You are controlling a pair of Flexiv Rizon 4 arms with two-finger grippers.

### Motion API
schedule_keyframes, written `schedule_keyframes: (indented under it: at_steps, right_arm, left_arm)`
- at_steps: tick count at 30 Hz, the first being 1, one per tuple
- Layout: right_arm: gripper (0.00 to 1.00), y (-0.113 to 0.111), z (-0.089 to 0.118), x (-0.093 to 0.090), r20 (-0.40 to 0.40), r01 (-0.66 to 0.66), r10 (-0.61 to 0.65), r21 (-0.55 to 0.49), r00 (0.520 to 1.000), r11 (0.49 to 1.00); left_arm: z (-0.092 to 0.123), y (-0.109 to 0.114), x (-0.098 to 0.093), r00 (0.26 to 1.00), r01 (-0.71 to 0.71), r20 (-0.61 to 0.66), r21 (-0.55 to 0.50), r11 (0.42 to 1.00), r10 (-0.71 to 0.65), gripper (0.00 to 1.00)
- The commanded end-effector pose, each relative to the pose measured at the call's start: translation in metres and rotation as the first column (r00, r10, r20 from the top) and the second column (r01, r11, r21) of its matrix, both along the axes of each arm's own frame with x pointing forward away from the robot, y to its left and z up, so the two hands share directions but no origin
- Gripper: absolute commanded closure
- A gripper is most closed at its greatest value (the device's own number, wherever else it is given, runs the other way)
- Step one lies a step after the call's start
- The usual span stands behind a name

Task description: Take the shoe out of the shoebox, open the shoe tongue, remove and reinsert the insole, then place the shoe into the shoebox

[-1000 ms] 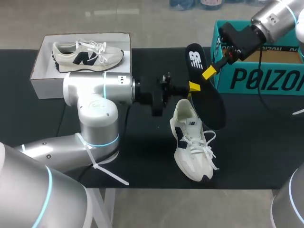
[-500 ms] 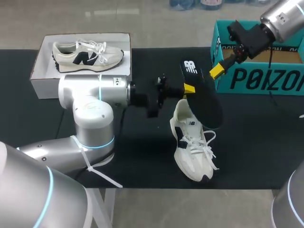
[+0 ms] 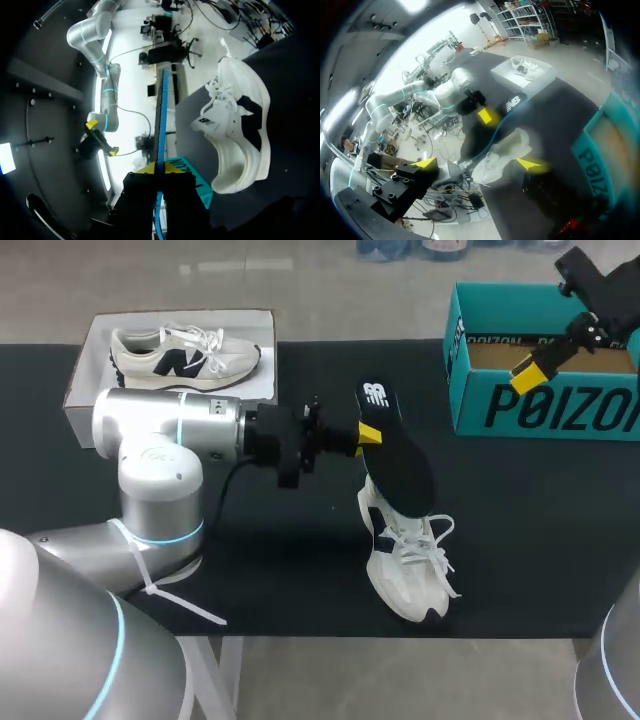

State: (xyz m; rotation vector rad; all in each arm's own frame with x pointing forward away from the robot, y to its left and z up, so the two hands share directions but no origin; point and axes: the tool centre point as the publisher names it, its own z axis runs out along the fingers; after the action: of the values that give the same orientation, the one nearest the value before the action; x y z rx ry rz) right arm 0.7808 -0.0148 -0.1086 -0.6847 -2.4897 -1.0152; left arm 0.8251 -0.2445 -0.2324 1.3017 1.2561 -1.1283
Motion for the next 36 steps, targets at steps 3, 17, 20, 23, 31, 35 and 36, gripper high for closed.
schedule_keyframes:
  at_steps: [3, 17, 20, 23, 31, 35, 36]
  right_arm:
    - [0.0, -0.022, 0.031, -0.061, 0.351, 0.259, -0.159, -0.26, 0.923, 0.93]
    - [0.0, -0.031, 0.028, -0.089, 0.403, 0.356, -0.207, -0.342, 0.891, 0.87]
    - [0.0, -0.031, 0.028, -0.089, 0.403, 0.356, -0.207, -0.342, 0.891, 0.87]
    - [0.0, -0.031, 0.028, -0.089, 0.403, 0.356, -0.207, -0.342, 0.891, 0.87]
    - [0.0, -0.025, 0.026, -0.092, 0.368, 0.331, -0.198, -0.346, 0.909, 0.878]
    - [0.0, -0.023, 0.025, -0.094, 0.355, 0.322, -0.198, -0.337, 0.914, 0.885]
    - [0.0, -0.023, 0.024, -0.094, 0.352, 0.321, -0.201, -0.328, 0.914, 0.888]
  left_arm:
    - [0.0, 0.018, 0.002, 0.999, 0.032, -0.022, -0.002, 0.999, -0.033, 1.0]
    - [0.002, 0.024, -0.003, 0.998, 0.054, 0.024, -0.006, 0.999, -0.053, 1.0]
    - [0.004, 0.023, -0.006, 0.997, 0.054, 0.057, 0.001, 0.999, -0.054, 1.0]
    - [0.006, 0.019, -0.011, 0.994, 0.057, 0.098, 0.015, 0.998, -0.059, 1.0]
    - [0.006, 0.012, -0.021, 0.986, 0.065, 0.152, 0.039, 0.997, -0.07, 1.0]
    - [0.006, 0.011, -0.023, 0.984, 0.064, 0.165, 0.043, 0.997, -0.07, 1.0]
    - [0.006, 0.01, -0.024, 0.983, 0.065, 0.167, 0.043, 0.997, -0.071, 1.0]
